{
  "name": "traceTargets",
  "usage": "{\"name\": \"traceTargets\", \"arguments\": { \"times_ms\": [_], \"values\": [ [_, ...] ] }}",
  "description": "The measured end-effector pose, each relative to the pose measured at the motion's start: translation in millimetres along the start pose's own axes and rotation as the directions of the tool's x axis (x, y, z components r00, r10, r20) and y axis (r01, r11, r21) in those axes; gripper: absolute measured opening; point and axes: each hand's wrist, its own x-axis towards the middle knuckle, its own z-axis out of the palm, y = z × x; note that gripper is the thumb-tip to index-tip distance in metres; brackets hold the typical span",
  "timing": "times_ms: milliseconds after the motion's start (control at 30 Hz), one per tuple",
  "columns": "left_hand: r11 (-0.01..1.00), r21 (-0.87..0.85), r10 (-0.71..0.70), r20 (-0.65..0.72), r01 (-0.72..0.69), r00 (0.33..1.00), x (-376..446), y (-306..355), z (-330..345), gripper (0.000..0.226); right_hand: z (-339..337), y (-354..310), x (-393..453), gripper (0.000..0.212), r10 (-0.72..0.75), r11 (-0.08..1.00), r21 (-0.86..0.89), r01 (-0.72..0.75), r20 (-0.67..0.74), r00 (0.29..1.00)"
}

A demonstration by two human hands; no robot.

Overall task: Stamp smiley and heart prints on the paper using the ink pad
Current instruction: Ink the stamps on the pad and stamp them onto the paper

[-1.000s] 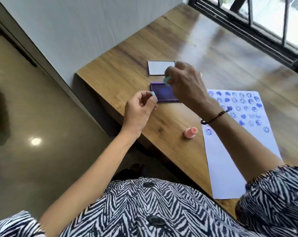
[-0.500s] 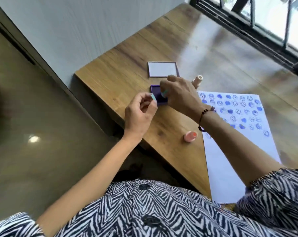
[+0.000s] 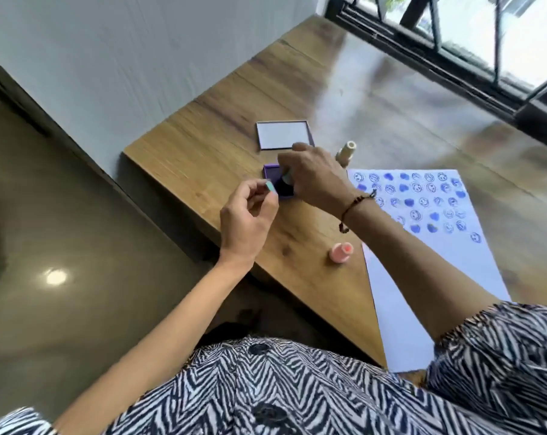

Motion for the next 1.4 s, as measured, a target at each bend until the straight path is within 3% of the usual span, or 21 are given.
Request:
{"name": "traceTargets", "arguments": {
  "times_ms": [67,133,233,333,433,600,700,1033,1400],
  "values": [
    [0.998,-0.053,0.025,0.017,-0.024,1.0,-1.7,4.5,3.9,0.016,-14.0,7.1,-5.7,0.012,0.143,0.972,0.202,-0.117,-0.12,0.982],
    [0.991,-0.119,0.072,0.036,-0.067,0.997,-5.0,13.2,6.9,0.015,-27.0,14.4,-18.0,0.013,0.317,0.886,0.42,-0.195,-0.243,0.917],
    [0.979,-0.177,0.146,0.264,-0.101,0.953,-16.0,27.5,26.5,0.016,-38.7,32.5,-62.9,0.014,0.535,0.69,0.667,-0.282,-0.207,0.819],
    [0.99,-0.113,0.129,0.489,-0.083,0.863,-13.7,37.7,52.8,0.02,-36.1,47.3,-116.7,0.011,0.671,0.564,0.737,-0.373,-0.145,0.727],
    [0.992,-0.017,0.104,0.661,-0.123,0.743,1.2,43.2,78.3,0.036,-28.9,54.0,-155.1,0.01,0.722,0.6,0.631,-0.492,-0.161,0.673],
    [0.947,0.117,0.076,0.825,-0.3,0.56,10.3,34.1,90.9,0.047,-21.8,52.7,-169.9,0.016,0.656,0.744,0.366,-0.559,-0.239,0.716],
    [0.919,0.105,0.139,0.815,-0.38,0.562,7.4,28.8,91.2,0.042,-17.7,51.5,-172.6,0.017,0.624,0.779,0.28,-0.562,-0.247,0.742],
    [0.927,0.067,0.176,0.792,-0.369,0.584,4.8,24.0,86.7,0.033,-15.3,49.2,-162.5,0.018,0.521,0.839,-0.055,-0.541,-0.201,0.829],
    [0.951,0.04,0.168,0.766,-0.307,0.62,2.3,25.2,85.6,0.032,-18.3,46.3,-152.6,0.013,0.481,0.857,-0.134,-0.498,-0.142,0.865]
  ]
}}
